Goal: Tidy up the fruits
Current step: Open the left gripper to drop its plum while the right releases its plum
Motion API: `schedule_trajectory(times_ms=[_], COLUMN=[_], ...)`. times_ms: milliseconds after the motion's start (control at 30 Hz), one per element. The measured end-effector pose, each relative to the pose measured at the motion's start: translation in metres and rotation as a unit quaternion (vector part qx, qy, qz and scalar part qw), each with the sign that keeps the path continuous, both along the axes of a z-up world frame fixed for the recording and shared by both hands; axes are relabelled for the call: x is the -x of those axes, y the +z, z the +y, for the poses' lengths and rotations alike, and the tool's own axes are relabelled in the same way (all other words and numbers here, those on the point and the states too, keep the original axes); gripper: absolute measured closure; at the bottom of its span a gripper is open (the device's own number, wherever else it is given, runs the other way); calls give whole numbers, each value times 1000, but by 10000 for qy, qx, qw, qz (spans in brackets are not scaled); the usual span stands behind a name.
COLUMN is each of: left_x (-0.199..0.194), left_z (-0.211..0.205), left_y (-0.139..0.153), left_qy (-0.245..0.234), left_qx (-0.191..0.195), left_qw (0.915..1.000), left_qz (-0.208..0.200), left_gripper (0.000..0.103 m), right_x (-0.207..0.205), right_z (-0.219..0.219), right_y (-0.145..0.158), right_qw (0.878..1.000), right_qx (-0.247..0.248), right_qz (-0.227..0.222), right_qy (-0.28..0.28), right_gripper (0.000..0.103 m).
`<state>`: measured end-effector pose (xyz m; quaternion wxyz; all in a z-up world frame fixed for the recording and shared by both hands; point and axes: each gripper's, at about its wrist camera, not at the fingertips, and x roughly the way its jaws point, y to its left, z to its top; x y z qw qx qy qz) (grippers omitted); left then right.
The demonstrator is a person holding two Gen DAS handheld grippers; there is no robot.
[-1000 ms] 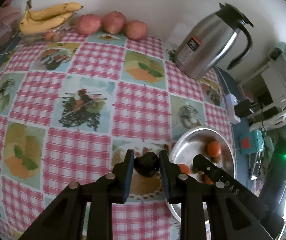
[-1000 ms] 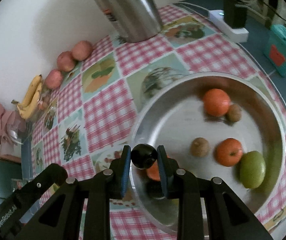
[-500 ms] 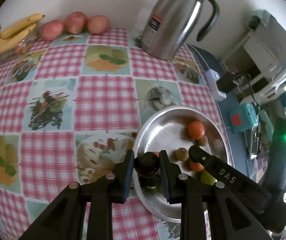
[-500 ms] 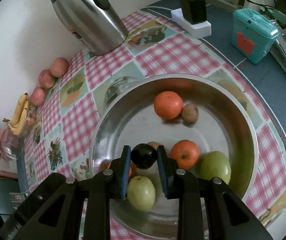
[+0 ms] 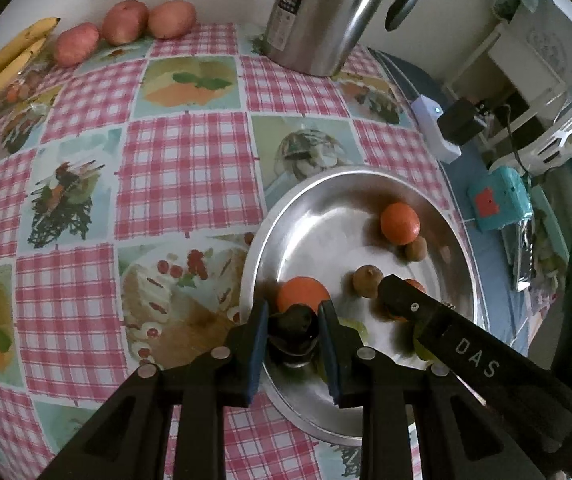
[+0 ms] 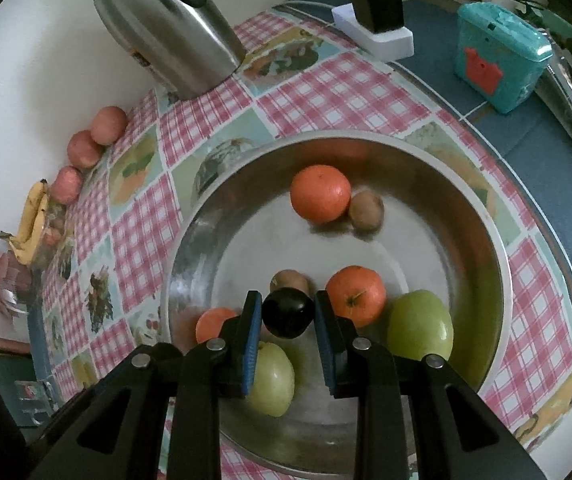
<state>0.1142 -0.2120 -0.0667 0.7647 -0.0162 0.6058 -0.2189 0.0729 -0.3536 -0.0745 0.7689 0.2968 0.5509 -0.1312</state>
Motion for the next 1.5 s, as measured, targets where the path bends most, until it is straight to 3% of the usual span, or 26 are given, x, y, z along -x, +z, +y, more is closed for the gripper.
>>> schedule_trajectory(times_ms=[233, 900, 1033, 1267, 1500], left_x=[0, -3, -3, -5, -12], left_z=[-1, 3, 5, 9, 28], left_y=[-9, -11, -9, -2, -1], left_qy=[1, 129, 147, 218, 562], left_qx=[-128, -37, 24, 68, -70], left_qw=[9999, 9997, 9997, 9996, 9983], left_qz=[76, 200, 215, 150, 121], left_gripper=[76, 74, 66, 60, 42], right_x=[-1, -2, -2, -2, -3], right_z=[2, 1, 1, 0, 2], right_y=[-8, -7, -2, 0, 2], right_qw=[9998, 9997, 9999, 9999, 9999], right_qx=[-36, -150, -121, -121, -89], right_qz=[187, 178, 103, 52, 54], right_qy=[35, -49, -33, -43, 59], right_gripper=[75, 73, 73, 73, 73])
